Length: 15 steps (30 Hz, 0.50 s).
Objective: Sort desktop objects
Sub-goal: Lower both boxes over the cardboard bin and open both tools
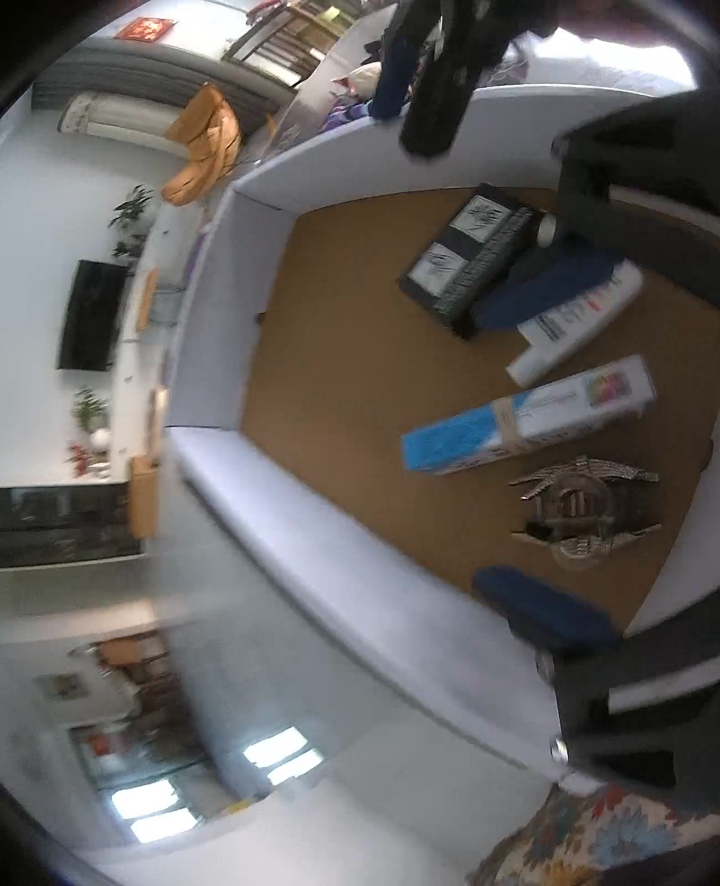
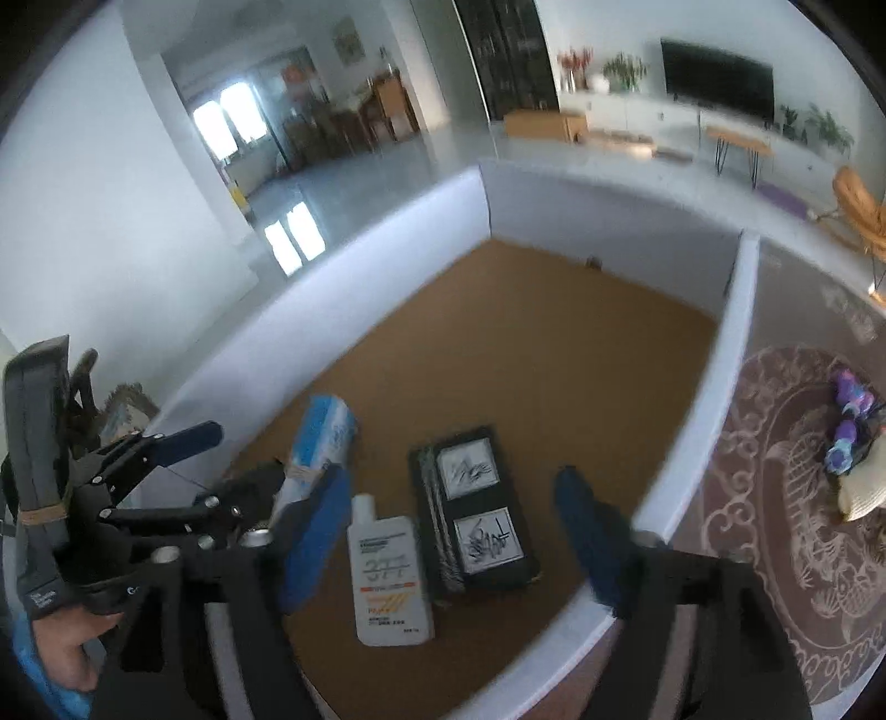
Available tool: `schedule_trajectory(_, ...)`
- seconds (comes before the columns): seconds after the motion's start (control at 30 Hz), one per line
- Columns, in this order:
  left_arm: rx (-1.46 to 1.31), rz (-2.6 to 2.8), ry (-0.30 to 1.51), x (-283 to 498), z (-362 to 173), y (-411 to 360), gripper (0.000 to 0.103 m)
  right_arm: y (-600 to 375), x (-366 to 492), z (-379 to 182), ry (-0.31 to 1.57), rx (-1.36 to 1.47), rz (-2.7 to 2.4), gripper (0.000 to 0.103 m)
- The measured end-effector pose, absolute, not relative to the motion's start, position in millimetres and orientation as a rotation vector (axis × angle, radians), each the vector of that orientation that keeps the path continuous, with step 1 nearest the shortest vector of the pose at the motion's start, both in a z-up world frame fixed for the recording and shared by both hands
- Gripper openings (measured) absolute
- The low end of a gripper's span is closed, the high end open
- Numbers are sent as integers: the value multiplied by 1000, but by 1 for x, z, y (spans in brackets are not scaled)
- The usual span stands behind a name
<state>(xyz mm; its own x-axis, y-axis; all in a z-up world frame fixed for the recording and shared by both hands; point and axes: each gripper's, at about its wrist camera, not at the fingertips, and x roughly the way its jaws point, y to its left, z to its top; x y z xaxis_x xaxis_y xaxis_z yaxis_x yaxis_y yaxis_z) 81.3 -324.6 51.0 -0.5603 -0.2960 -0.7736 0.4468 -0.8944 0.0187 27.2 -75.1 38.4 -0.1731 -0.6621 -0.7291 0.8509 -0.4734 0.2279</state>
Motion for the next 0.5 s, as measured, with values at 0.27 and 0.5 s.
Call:
schedule_trajectory(0.27,1009,-2567,15,56,87,-237,97,41,16,62,303,744,-2125,103)
schedule_trajectory(0.5,962,-2733,-127,37,102,-146,100,160,-38,-4,357,945,-2360,103)
